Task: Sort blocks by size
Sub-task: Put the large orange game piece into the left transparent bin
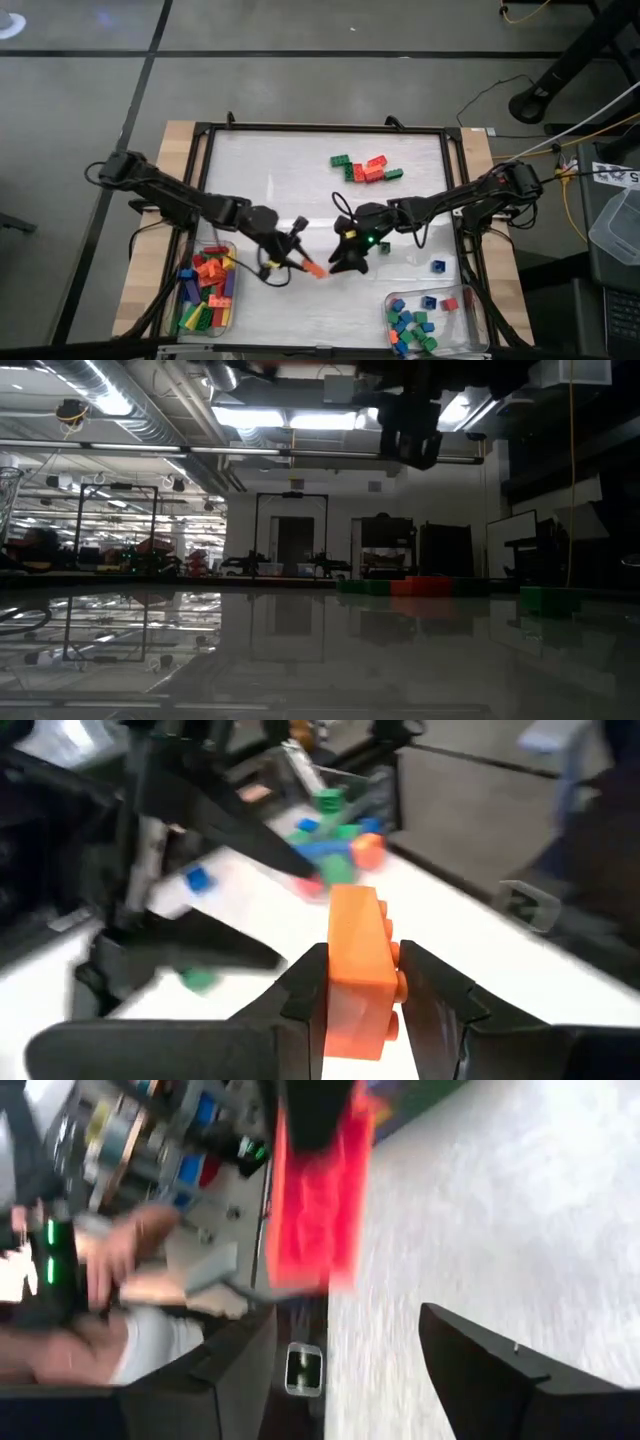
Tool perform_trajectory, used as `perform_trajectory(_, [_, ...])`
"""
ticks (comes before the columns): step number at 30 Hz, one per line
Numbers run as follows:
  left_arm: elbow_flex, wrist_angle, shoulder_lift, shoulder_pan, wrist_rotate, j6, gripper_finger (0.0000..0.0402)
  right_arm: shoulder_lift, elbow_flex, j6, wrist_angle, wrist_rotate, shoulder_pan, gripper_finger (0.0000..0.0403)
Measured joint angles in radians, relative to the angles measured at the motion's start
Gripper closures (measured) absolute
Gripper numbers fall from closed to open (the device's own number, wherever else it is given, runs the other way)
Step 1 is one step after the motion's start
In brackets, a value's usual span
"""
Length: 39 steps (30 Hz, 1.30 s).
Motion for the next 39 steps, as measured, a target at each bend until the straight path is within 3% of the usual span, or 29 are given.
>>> perform_trajectory(4, [0.001, -0.232, -0.138, -0.033, 0.004, -0.154, 0.0316, -0.01, -0.002, -0.104, -0.059, -0.054, 0.002, 0.017])
perform_trajectory(8, [0.001, -0.525, -0.287, -0.079, 0.003, -0.44, 0.0308, -0.01, -0.002, -0.153, -0.197, -0.056, 0.002, 0.0178])
perform_trajectory(15, [0.001, -0.941, -0.487, -0.18, 0.006, -1.099, 0.0304, -0.01, -0.003, -0.209, -0.462, 0.061, 0.002, 0.0182])
perform_trajectory(20, [0.001, -1.087, -0.538, -0.236, 0.001, -1.375, 0.0303, -0.01, -0.003, -0.229, -0.514, 0.11, 0.002, 0.0182])
perform_trajectory(26, [0.001, -1.176, -0.518, -0.267, -0.082, -1.462, 0.0302, -0.01, -0.003, -0.23, -0.517, 0.112, 0.003, 0.0182])
perform_trajectory(35, [0.001, -1.221, -0.443, -0.267, -0.087, -1.484, 0.0302, -0.01, -0.003, -0.23, -0.519, 0.124, 0.003, 0.0182])
perform_trajectory(39, [0.001, -1.23, -0.414, -0.267, -0.089, -1.415, 0.0302, -0.01, -0.003, -0.23, -0.519, 0.124, 0.003, 0.0182])
